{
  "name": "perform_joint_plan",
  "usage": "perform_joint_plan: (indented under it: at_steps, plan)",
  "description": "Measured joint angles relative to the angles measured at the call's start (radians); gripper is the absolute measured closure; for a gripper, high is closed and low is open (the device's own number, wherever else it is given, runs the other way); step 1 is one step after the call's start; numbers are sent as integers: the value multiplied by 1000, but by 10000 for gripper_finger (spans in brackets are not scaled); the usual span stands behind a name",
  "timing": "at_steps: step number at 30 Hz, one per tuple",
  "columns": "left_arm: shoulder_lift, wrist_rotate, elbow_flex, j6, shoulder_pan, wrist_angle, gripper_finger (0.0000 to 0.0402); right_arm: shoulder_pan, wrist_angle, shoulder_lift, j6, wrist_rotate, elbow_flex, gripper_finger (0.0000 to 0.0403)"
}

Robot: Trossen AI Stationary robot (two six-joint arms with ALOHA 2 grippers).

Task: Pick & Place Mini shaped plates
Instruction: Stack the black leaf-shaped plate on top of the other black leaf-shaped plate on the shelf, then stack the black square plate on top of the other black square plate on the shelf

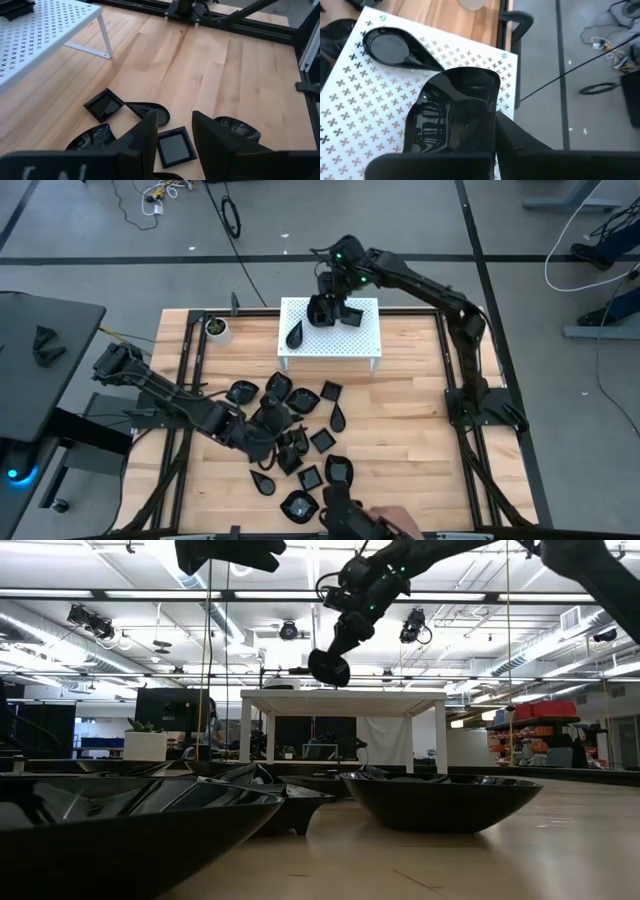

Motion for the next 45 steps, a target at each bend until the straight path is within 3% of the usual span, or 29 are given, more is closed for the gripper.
perform_joint_plan:
  at_steps: [11,22,28,32,37,40,45]
  plan:
    - [0,0,0,-1,0,-5,273,-6,0,19,12,1,-23,382]
    - [1,0,0,0,0,-7,273,-8,32,-10,55,19,-24,281]
    - [1,0,0,0,0,-26,273,36,24,-103,241,81,-24,255]
    - [1,3,0,-37,-5,-85,273,118,-46,-180,346,18,-24,266]
    - [0,-1,0,-210,-65,-280,273,320,-101,-275,370,10,-99,302]
    - [0,-26,0,-362,-128,-431,273,454,-67,-350,387,18,-233,327]
    - [6,-117,-23,-596,-251,-550,273,664,144,-465,540,153,-548,364]
